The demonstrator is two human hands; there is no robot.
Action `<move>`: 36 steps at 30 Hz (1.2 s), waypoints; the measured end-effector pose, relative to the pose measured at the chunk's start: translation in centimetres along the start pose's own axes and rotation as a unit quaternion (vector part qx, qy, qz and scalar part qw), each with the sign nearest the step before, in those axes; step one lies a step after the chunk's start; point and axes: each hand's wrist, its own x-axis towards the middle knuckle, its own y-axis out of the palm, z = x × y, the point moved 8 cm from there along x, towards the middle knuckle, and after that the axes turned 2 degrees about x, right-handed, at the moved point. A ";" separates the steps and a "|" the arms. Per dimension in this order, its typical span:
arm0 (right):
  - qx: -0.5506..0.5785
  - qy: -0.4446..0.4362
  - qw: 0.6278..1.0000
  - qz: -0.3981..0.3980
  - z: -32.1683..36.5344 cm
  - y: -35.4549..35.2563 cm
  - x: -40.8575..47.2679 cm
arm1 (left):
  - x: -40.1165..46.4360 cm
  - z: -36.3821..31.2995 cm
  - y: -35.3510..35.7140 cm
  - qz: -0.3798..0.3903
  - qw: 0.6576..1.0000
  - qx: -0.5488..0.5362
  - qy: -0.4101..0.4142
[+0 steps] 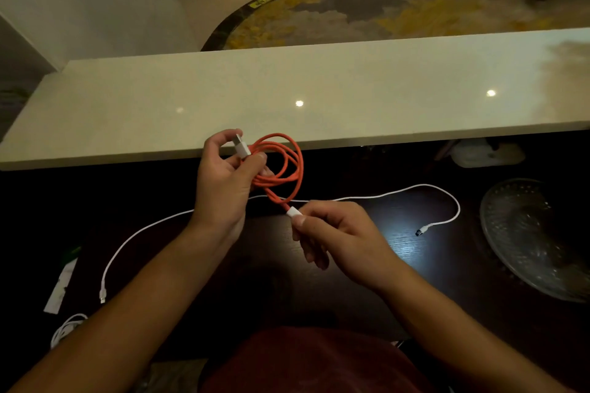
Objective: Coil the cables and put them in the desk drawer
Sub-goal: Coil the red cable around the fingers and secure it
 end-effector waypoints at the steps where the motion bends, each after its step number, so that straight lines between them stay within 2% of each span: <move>1: -0.003 -0.001 1.000 -0.009 -0.1 -0.3 0.0 | -0.1 -0.1 -0.1 0.000 1.000 0.015 0.007; 7: 0.022 -0.033 0.996 -0.082 -0.1 -2.2 0.2 | -0.8 -1.1 0.3 0.020 0.991 0.116 0.065; 12: 0.074 -0.044 0.993 -0.080 0.0 -1.4 0.2 | -1.4 -1.1 0.1 0.003 0.985 0.150 0.086; 17: 0.047 -0.059 0.993 -0.090 0.3 -1.3 0.5 | -2.0 -1.6 0.4 0.014 0.986 0.137 0.097; 23: 0.079 -0.034 0.993 -0.083 0.4 -1.1 0.9 | -3.4 -2.8 1.9 0.085 0.984 0.079 0.136; 27: 0.095 -0.005 0.994 -0.058 -0.2 -0.7 1.3 | -3.5 -2.6 2.2 0.135 0.983 0.037 0.120; 36: 0.183 0.049 0.982 -0.023 -1.2 -1.0 1.6 | -2.6 -1.9 1.6 0.134 0.984 0.072 0.094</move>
